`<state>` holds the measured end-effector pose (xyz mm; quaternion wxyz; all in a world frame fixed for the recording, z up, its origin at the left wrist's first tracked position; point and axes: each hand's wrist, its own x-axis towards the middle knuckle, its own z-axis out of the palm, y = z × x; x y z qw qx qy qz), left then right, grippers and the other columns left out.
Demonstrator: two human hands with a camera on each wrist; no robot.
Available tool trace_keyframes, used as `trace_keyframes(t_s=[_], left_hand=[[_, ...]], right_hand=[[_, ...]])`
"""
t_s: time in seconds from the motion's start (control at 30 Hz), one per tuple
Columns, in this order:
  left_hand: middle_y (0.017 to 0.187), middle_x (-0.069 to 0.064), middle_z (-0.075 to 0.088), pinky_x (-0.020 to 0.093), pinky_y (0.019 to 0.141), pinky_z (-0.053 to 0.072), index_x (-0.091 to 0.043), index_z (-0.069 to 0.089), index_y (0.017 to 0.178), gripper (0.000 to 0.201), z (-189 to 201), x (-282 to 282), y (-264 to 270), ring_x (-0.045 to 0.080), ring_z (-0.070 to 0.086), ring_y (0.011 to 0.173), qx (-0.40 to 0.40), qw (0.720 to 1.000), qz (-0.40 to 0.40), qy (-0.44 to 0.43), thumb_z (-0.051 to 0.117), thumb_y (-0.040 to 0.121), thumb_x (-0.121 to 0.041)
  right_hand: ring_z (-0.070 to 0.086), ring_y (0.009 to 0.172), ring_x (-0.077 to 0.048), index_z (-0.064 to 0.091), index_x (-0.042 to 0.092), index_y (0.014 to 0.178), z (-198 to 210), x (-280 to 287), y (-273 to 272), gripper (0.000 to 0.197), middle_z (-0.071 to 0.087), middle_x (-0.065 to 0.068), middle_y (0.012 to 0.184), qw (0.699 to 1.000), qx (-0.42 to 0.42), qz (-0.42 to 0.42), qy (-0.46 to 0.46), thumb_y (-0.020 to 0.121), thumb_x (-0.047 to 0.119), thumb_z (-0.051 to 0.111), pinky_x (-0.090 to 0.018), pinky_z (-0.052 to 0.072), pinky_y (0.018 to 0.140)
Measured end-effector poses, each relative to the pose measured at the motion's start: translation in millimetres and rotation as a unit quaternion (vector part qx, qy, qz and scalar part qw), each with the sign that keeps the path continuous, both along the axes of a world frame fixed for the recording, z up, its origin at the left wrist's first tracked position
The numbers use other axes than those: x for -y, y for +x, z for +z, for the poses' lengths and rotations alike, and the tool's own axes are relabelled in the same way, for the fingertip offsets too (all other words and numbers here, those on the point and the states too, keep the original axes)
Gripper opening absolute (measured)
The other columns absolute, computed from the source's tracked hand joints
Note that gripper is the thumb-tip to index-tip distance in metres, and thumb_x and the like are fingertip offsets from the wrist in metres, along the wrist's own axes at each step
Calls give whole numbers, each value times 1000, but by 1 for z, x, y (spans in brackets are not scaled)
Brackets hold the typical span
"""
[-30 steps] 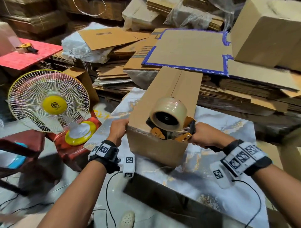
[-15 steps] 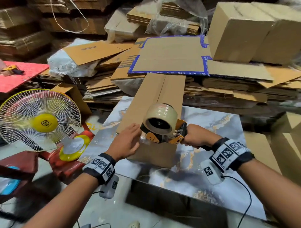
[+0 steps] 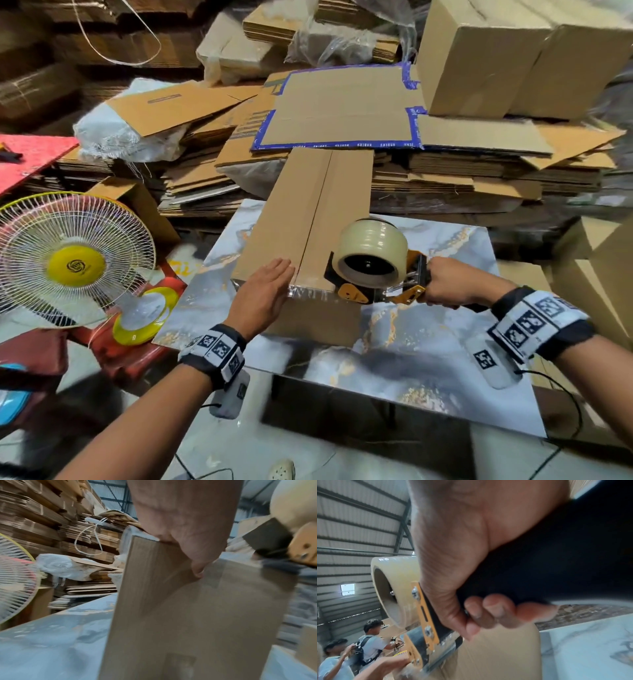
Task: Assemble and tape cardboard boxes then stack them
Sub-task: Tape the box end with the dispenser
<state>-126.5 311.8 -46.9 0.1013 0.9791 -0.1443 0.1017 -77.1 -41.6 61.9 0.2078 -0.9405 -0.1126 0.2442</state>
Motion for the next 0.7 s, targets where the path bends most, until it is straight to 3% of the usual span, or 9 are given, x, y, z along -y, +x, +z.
trace_keyframes(t_s=[0.07,0.2,0.23,0.33,0.4,0.5,0.6,0.7], left_hand=[[151,24,47,53,113,37,2,50,143,55,5,14,-3,41,46,139,-12,999,18,39,67,92,-11],[167,20,13,44,126,15,-2,15,158,83,14,52,-1,35,13,155,-82,991,-4,102,58,98,-38],[168,17,8,42,127,13,-5,14,159,84,16,60,2,32,10,155,-90,989,-16,116,57,98,-43],[168,13,7,42,127,14,-11,30,153,75,21,83,13,30,13,154,-107,982,-35,154,54,96,-55],[168,14,7,46,126,11,-9,23,155,84,22,90,17,32,8,154,-128,971,-36,197,52,95,-61],[168,14,-9,47,127,5,-8,-2,160,101,19,91,18,32,-9,155,-145,968,-35,201,52,95,-63],[168,12,-14,45,127,3,-12,-3,161,100,17,87,19,28,-13,155,-148,972,-38,180,56,94,-59],[167,10,-17,43,127,-2,-13,-2,162,98,18,85,21,26,-15,155,-155,970,-45,183,54,95,-58]], right_hand=[[48,37,-11,66,8,64,-7,6,-4,16,63,-3,53,1000,4,-5,10,80,12,68,-21,38,39],[49,42,-17,65,9,62,-15,7,-3,17,61,-6,55,999,7,-23,47,79,11,68,-25,40,42],[50,43,-18,65,10,62,-17,8,-3,17,61,-6,54,998,5,-25,50,78,12,68,-26,40,42],[50,43,-18,64,12,61,-19,10,-6,17,59,0,50,998,3,-29,57,78,12,67,-26,41,43],[50,43,-19,63,12,61,-20,11,-8,18,58,1,48,998,3,-28,62,79,13,67,-27,41,44],[47,42,-19,60,15,59,-21,13,-10,23,55,4,44,997,5,-30,75,81,14,67,-28,41,44],[48,44,-19,61,13,60,-26,15,-11,22,58,3,48,996,1,-25,89,81,15,67,-28,43,44],[50,46,-21,64,7,65,-30,24,-11,16,62,-12,60,996,-10,-24,88,79,14,66,-29,43,45]])
